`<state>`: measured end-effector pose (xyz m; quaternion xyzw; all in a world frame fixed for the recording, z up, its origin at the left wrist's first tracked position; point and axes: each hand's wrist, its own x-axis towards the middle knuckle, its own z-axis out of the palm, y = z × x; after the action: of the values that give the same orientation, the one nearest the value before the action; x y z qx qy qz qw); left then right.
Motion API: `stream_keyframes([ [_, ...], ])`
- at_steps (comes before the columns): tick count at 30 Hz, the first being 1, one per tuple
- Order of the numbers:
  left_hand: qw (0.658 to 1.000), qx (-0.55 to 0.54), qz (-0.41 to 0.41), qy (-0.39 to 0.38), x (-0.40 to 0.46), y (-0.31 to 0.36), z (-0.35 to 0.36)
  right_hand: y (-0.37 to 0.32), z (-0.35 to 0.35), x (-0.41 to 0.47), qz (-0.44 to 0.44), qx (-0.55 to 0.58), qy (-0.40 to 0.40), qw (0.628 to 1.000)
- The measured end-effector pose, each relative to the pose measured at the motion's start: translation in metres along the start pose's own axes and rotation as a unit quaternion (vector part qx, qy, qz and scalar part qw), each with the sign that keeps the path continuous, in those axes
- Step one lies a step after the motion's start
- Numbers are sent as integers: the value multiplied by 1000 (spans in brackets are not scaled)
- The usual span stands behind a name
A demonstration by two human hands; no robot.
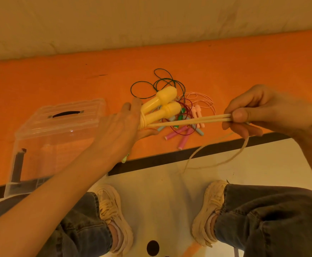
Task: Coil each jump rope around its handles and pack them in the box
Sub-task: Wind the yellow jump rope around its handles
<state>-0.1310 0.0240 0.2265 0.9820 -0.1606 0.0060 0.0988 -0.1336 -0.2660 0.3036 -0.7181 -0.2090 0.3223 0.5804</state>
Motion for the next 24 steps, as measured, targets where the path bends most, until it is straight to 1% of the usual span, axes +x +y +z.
stream_keyframes([
  [2,1000,5,18,4,0,0,9,-2,5,3,6,-2,-27,1000],
  [5,999,31,44,1,-6,1,10,-3,5,4,6,-23,-9,1000],
  [8,998,42,49,5,-8,-4,4,-3,-2,2,31,-64,49,996],
  [11,996,67,50,-2,-9,-9,0,-3,-6,2,78,-125,131,980],
  [12,997,67,49,-6,-9,-9,-2,-3,-6,2,81,-141,151,975],
  [15,995,84,42,-18,-7,-7,-6,-4,-4,3,64,-185,207,959],
  [18,993,100,50,-48,-7,-8,-7,-5,-3,3,40,-252,258,932],
  [21,989,90,83,-82,-8,-5,-9,-7,1,10,0,-294,301,907],
  [24,977,51,142,-149,-11,1,-6,-8,3,19,-18,-307,340,889],
])
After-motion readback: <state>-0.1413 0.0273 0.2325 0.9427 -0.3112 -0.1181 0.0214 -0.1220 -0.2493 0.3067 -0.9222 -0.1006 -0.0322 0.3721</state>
